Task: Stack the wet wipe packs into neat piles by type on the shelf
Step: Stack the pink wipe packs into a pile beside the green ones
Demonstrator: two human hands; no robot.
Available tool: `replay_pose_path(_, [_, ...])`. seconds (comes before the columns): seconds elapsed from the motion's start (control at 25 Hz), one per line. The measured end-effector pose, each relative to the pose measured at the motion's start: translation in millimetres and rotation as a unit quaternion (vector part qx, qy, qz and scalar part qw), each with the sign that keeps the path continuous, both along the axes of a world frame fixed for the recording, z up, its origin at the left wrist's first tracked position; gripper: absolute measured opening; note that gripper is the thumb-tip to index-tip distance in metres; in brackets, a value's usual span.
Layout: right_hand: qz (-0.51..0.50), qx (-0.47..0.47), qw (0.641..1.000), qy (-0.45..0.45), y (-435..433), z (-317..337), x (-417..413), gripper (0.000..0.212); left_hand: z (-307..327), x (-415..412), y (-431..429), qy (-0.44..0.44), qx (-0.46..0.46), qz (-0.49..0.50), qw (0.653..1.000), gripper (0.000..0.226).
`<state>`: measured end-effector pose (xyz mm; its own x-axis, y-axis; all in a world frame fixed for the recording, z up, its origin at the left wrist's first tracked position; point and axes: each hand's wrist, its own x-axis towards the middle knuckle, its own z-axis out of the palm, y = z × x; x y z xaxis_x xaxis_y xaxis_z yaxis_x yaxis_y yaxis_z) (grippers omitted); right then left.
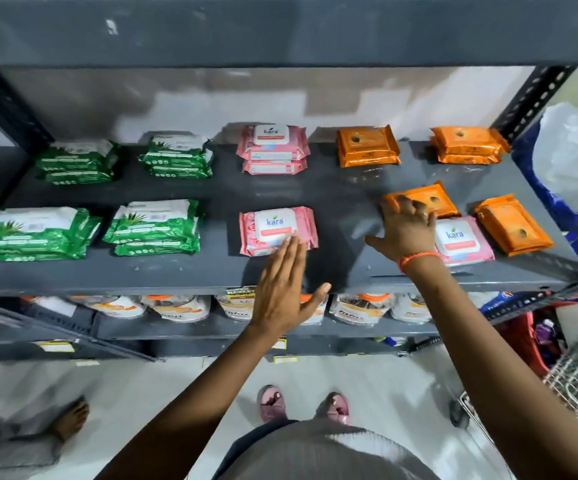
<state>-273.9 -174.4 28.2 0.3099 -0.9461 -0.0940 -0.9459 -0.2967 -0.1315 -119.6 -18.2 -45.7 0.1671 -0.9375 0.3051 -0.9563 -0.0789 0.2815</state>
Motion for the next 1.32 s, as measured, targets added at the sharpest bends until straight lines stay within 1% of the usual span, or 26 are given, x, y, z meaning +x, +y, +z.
replay_pose_path(0.08, [-0.088,0.043,0.995,-0.004,0.2,0.2,-26.9,0.085,-4.7,-18.7,-7.5,-0.005,0.011,-0.041,0.999,0.07])
replay_pose_path(0.12, [-0.109,0.058,0.992,-0.001,0.3,-2.7,-39.4,0.087,-7.5,-26.3,-9.4,-0.011,0.022,-0.055,0.998,0.067])
replay_pose_path(0.2, [-0.097,0.063,0.993,0.027,3.8,-10.3,-52.2,0.088,-13.8,-33.1,-11.6,-0.026,0.045,-0.063,0.997,0.065])
replay_pose_path(0.28, [-0.057,0.053,0.996,0.052,9.1,-12.8,-49.7,0.087,-19.3,-33.7,-13.8,-0.038,0.051,-0.066,0.996,0.061])
replay_pose_path(0.36, [0.002,0.064,0.995,0.072,16.7,-9.6,-38.5,0.091,-21.4,-30.3,-14.7,-0.046,0.051,-0.065,0.996,0.059])
replay_pose_path(0.48, [0.132,0.084,0.976,0.149,19.3,4.3,-27.9,0.088,-15.2,-22.2,-12.7,-0.041,0.038,-0.05,0.997,0.06])
replay_pose_path(0.56, [0.184,0.063,0.964,0.18,13.9,10.5,-28.8,0.081,-10.1,-13.0,-9.4,-0.038,0.017,-0.029,0.999,0.061])
replay_pose_path(0.68, [0.212,0.011,0.954,0.212,7.7,13.8,-26.8,0.06,-7.7,9.0,2.2,-0.028,-0.014,0.029,0.999,0.062])
replay_pose_path(0.76, [0.188,-0.026,0.961,0.203,11.0,17.3,-19.5,0.052,-10.4,24.8,13.2,-0.023,-0.006,0.074,0.997,0.065])
replay_pose_path(0.88, [0.188,-0.015,0.964,0.19,19.2,24.0,-1.2,0.064,-15.3,44.9,25.6,-0.011,0.017,0.125,0.992,0.071])
replay_pose_path(0.96, [0.2,0.004,0.966,0.163,25.2,32.3,17.6,0.075,-16.5,53.9,29.6,-0.002,0.023,0.144,0.989,0.073])
replay_pose_path(1.0, [0.205,0.002,0.967,0.149,28.7,40.3,29.6,0.075,-16.2,57.5,30.2,0.005,0.024,0.151,0.988,0.073])
replay_pose_path(1.04, [0.215,-0.01,0.968,0.132,33.0,50.4,43.2,0.07,-15.8,60.7,31.0,0.013,0.025,0.157,0.987,0.074])
replay_pose_path(1.12, [0.253,-0.045,0.961,0.103,40.7,68.7,74.8,0.051,-16.7,66.6,34.3,0.027,0.03,0.164,0.986,0.074])
replay_pose_path(1.16, [0.276,-0.058,0.955,0.095,45.2,76.1,90.8,0.045,-17.9,69.6,36.0,0.031,0.031,0.164,0.985,0.074])
replay_pose_path(1.2, [0.3,-0.063,0.948,0.086,48.7,80.1,106.9,0.044,-19.2,72.6,37.3,0.038,0.031,0.161,0.986,0.075])
replay_pose_path(1.28, [0.341,-0.035,0.936,0.086,53.7,78.5,132.9,0.053,-21.5,75.6,38.5,0.054,0.025,0.156,0.986,0.075])
replay_pose_path(1.32, [0.357,-0.015,0.929,0.1,56.2,74.1,142.3,0.058,-21.6,75.7,38.2,0.063,0.018,0.159,0.985,0.077])
